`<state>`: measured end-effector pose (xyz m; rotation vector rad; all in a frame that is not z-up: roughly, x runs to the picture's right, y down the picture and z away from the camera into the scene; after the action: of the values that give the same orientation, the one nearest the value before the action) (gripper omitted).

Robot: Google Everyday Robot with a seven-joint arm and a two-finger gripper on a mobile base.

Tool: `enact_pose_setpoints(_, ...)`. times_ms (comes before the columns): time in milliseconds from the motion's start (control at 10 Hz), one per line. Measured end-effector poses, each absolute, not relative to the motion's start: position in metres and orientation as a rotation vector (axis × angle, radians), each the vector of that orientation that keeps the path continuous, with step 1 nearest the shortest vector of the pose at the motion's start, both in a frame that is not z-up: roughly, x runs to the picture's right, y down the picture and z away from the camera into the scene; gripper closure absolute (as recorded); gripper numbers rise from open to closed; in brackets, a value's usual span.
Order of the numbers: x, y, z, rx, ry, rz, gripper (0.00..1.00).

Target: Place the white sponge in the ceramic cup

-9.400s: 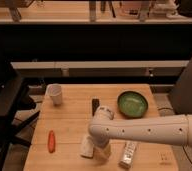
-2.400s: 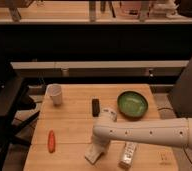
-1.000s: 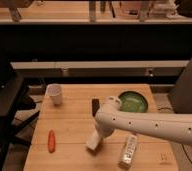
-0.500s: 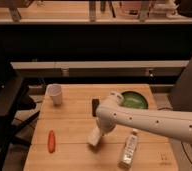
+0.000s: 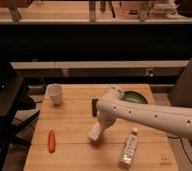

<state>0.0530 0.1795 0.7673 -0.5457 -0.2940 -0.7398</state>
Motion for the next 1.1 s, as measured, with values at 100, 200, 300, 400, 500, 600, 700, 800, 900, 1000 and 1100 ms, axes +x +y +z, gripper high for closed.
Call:
enact_pose_setpoints(100,0.053,0.175,0.768,-0.545,-0.293,-0.74,0.99)
enact_pose_setpoints(200,0.053,0.172,0.767,-0.545,-0.293,-0.74,0.99)
enact_pose_setpoints(300,0.053,0.169,0.767,-0.548,-0.292,-0.738,0.99)
enact_pose_setpoints(400,0.05,0.163,0.768,-0.544,-0.293,-0.739,0.99)
enact_pose_setpoints(500,0.046,0.156,0.77,-0.541,-0.294,-0.744,0.99)
enact_pose_setpoints(600,0.045,0.151,0.771,-0.539,-0.292,-0.745,0.99)
enact_pose_setpoints(700,0.045,0.145,0.77,-0.535,-0.289,-0.745,0.99)
enact_pose_setpoints(800,0.047,0.142,0.77,-0.537,-0.284,-0.743,0.99)
enact_pose_setpoints(900,0.046,0.138,0.77,-0.533,-0.284,-0.743,0.99)
enact_pose_setpoints(1000,0.042,0.133,0.77,-0.528,-0.285,-0.745,0.99)
enact_pose_setpoints(1100,0.036,0.127,0.77,-0.525,-0.285,-0.752,0.99)
